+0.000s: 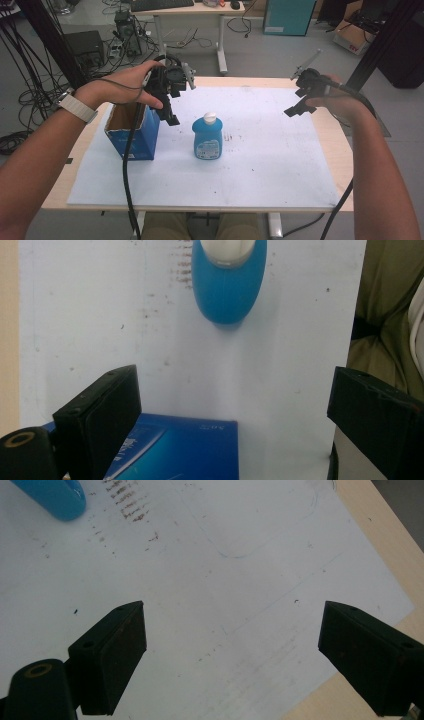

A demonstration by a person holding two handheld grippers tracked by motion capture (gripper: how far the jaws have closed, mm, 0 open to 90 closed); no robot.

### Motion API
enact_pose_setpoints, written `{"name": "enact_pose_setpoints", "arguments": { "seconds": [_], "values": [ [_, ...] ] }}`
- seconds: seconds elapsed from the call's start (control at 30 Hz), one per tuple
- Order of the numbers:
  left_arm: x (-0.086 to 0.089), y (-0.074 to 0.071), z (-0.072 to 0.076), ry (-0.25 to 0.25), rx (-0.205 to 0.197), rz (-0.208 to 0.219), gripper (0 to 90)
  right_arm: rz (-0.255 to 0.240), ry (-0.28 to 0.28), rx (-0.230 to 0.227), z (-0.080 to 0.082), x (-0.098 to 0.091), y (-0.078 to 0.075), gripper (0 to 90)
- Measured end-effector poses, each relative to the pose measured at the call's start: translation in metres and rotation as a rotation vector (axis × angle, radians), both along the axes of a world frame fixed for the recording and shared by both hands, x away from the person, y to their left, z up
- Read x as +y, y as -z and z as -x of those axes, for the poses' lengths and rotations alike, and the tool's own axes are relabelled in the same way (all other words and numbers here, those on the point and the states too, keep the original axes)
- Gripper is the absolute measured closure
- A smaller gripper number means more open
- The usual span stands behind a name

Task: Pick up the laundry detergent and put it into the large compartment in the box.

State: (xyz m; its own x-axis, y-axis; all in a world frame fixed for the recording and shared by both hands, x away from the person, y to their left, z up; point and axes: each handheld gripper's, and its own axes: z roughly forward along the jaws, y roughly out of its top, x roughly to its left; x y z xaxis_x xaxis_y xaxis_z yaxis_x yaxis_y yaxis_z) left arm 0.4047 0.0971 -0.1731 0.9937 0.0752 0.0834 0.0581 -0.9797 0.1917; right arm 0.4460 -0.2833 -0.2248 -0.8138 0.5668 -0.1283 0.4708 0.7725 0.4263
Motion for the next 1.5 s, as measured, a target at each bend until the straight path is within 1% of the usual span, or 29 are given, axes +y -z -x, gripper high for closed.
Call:
{"name": "enact_pose_setpoints", "arguments": {
  "seconds": [0.03,0.1,0.3,0.33,0.57,0.6,0.83,0.87,0.93,1.27,1.5],
  "values": [
    [-0.0002,0.0004,0.0006,-0.005,0.000,0.004,7.3,-0.004,0.003,-0.003,0.0004,-0.0005,-0.0012,11.8],
    [-0.0006,-0.0003,0.0008,0.000,-0.001,-0.001,7.1,-0.005,0.001,-0.008,0.0010,-0.0005,-0.0024,11.8],
    [0.0008,-0.0004,0.0014,-0.003,-0.006,-0.001,6.9,-0.003,0.002,-0.005,0.0022,0.0001,-0.0012,11.7],
    [0.0016,-0.0003,0.0012,-0.010,-0.004,0.008,6.9,-0.004,0.001,-0.004,0.0019,0.0000,-0.0010,11.8],
    [0.0035,-0.0003,0.0000,-0.014,-0.006,0.014,6.9,-0.003,0.005,-0.009,0.0004,0.0001,-0.0040,11.7],
    [0.0036,-0.0005,-0.0006,-0.011,-0.007,0.010,6.9,-0.003,0.006,-0.009,0.0001,0.0003,-0.0039,11.8],
    [0.0021,0.0003,-0.0016,-0.005,-0.001,0.015,7.0,-0.002,0.004,-0.002,-0.0016,0.0005,-0.0011,11.8],
    [0.0021,0.0008,-0.0012,-0.013,0.001,0.022,7.0,-0.001,0.003,-0.002,-0.0016,0.0004,-0.0013,11.8],
    [0.0022,0.0012,-0.0016,-0.018,0.002,0.021,6.9,-0.003,0.004,-0.002,-0.0015,0.0005,-0.0011,11.8],
    [0.0010,0.0008,-0.0006,-0.020,0.003,0.024,6.9,-0.002,0.002,-0.002,-0.0003,0.0002,-0.0013,11.8],
    [-0.0043,0.0012,-0.0009,-0.008,0.006,0.027,6.6,-0.003,0.001,-0.006,0.0010,-0.0017,-0.0022,11.7]
  ]
}}
